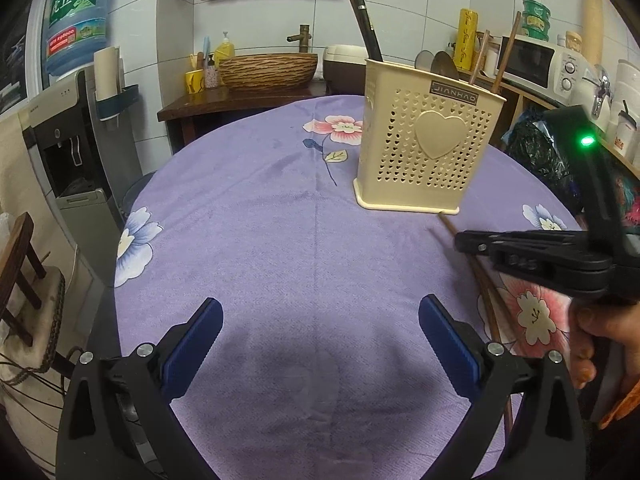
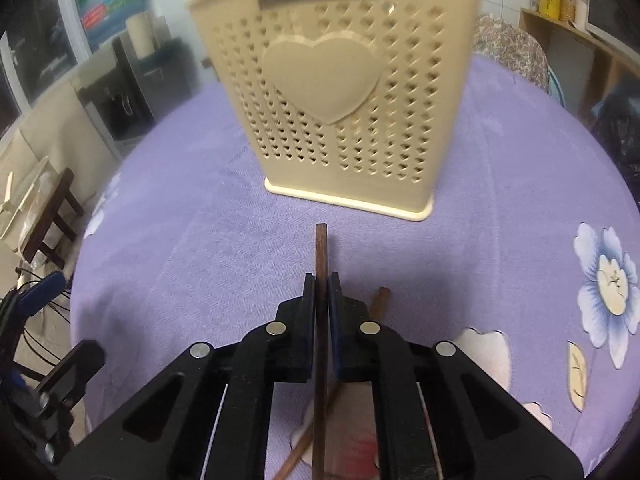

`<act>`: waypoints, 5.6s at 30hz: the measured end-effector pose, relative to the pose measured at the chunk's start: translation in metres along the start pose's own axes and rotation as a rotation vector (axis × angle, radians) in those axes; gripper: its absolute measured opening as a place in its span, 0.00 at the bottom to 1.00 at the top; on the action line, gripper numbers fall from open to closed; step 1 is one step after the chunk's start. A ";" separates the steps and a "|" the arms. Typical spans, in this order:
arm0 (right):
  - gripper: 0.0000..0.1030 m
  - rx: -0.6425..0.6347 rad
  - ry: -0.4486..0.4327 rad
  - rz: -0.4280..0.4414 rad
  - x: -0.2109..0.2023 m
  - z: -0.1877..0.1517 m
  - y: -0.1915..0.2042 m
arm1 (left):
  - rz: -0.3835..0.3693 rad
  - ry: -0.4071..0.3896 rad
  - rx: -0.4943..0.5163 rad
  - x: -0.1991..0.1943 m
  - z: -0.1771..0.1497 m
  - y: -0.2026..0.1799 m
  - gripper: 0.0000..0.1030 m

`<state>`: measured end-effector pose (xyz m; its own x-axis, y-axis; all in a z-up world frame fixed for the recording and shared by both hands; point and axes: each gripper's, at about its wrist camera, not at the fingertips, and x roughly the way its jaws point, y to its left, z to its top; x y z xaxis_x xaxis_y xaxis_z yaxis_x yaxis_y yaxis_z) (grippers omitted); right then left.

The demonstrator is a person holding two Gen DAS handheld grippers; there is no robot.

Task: Organize utensils
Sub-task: 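Grasp a brown chopstick with the right tool while the left tool grasps another brown chopstick, then carry both brown chopsticks up and insert them into the holder with both tools, then open both tools and withdraw them from the holder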

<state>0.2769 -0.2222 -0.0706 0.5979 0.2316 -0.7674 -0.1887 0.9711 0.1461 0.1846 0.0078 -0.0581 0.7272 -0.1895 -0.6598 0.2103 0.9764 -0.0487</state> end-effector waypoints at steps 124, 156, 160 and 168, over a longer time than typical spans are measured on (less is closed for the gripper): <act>0.08 -0.076 -0.479 0.176 -0.222 0.085 -0.027 | -0.230 -0.362 -0.014 -0.102 0.160 -0.031 0.08; 0.08 -0.068 -0.477 -0.015 -0.131 0.125 -0.031 | -0.087 -0.310 0.014 0.003 0.181 -0.044 0.08; 0.28 -0.109 -0.527 -0.047 -0.142 0.115 -0.027 | -0.088 -0.328 0.020 -0.007 0.181 -0.042 0.14; 0.88 -0.107 -0.616 -0.128 -0.182 0.057 -0.028 | -0.120 -0.447 0.035 -0.059 0.127 -0.031 0.95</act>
<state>0.2179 -0.2885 0.1003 0.9532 0.1358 -0.2700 -0.1440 0.9895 -0.0108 0.2178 -0.0239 0.0774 0.9049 -0.3345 -0.2630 0.3267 0.9422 -0.0745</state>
